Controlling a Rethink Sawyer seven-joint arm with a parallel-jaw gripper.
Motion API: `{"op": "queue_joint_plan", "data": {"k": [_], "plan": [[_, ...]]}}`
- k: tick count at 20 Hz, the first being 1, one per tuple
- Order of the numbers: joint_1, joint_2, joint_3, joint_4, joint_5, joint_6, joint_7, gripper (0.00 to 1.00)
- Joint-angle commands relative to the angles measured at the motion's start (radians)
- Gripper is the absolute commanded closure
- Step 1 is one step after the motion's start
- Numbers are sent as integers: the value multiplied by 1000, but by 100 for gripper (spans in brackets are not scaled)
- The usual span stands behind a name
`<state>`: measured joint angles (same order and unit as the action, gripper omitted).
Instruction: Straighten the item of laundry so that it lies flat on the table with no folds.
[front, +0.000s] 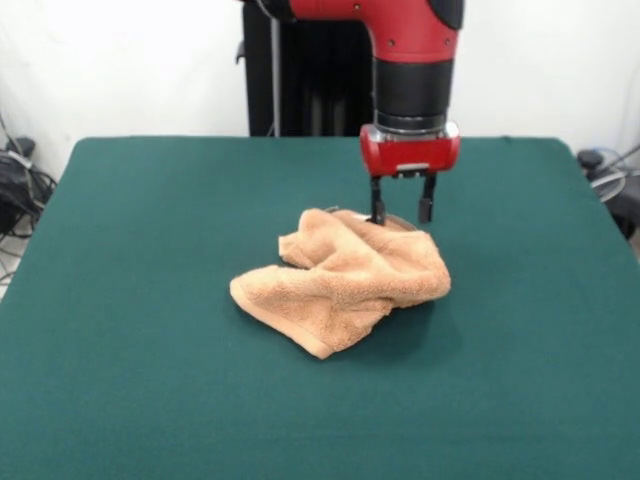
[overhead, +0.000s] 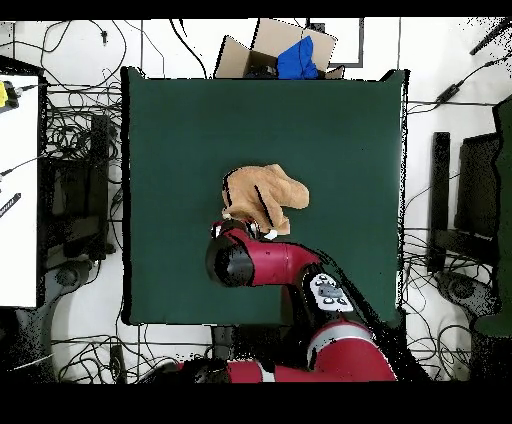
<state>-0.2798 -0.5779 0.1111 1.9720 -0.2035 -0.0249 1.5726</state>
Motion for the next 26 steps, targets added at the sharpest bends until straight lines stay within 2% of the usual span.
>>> {"op": "queue_joint_plan", "data": {"k": [1, 8, 17, 26], "plan": [[7, 64, -12, -64, 45, -58, 204, 0], [-37, 42, 4, -70, 24, -28, 169, 0], [-136, -132, 85, 7, 18, 135, 114, 0], [-151, -194, 114, 43, 27, 187, 128, 0]]}}
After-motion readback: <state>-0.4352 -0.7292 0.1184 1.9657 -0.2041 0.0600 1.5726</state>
